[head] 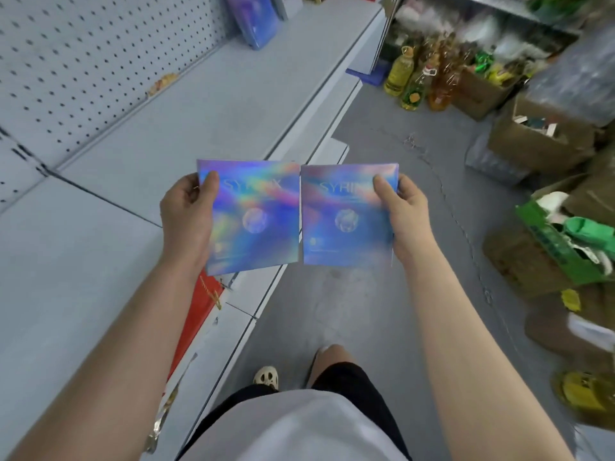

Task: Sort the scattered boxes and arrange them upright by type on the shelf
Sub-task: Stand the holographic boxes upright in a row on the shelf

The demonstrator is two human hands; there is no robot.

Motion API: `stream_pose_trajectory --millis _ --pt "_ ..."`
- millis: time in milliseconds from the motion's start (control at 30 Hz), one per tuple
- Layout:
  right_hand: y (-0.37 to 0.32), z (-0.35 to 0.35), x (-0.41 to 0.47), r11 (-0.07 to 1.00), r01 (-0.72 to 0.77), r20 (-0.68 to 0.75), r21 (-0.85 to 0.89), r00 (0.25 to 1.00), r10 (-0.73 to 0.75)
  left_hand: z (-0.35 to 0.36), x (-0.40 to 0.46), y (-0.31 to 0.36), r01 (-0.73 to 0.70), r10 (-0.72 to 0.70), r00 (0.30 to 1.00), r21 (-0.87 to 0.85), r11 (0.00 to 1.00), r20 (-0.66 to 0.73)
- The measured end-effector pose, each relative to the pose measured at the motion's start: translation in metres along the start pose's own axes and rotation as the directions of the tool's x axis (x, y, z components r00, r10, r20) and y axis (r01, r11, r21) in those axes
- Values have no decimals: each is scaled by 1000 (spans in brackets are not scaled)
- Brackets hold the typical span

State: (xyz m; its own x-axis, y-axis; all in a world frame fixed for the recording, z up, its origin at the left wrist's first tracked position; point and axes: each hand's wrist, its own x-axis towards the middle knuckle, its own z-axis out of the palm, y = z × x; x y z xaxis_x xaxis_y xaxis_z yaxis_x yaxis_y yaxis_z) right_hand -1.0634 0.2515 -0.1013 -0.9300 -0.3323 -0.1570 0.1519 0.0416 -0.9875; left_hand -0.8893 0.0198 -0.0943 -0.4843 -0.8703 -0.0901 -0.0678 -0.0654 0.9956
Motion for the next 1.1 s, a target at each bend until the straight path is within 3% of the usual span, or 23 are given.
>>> stream_pose_trajectory --millis 200,567,867,1100 --pt "-13 -10 98 1000 -18 17 26 1000 17 78 60 3 -14 14 999 7 1000 -34" --pt "-66 -26 316 1000 0 170 6 985 -2 220 167 20 -23 14 980 -43 999 -199" --pt "-99 54 459 998 47 297 38 953 -56 252 282 39 -105 96 924 -3 994 -371" --pt "-124 129 546 993 101 411 -54 909 -70 256 349 53 -86 85 884 20 996 -460"
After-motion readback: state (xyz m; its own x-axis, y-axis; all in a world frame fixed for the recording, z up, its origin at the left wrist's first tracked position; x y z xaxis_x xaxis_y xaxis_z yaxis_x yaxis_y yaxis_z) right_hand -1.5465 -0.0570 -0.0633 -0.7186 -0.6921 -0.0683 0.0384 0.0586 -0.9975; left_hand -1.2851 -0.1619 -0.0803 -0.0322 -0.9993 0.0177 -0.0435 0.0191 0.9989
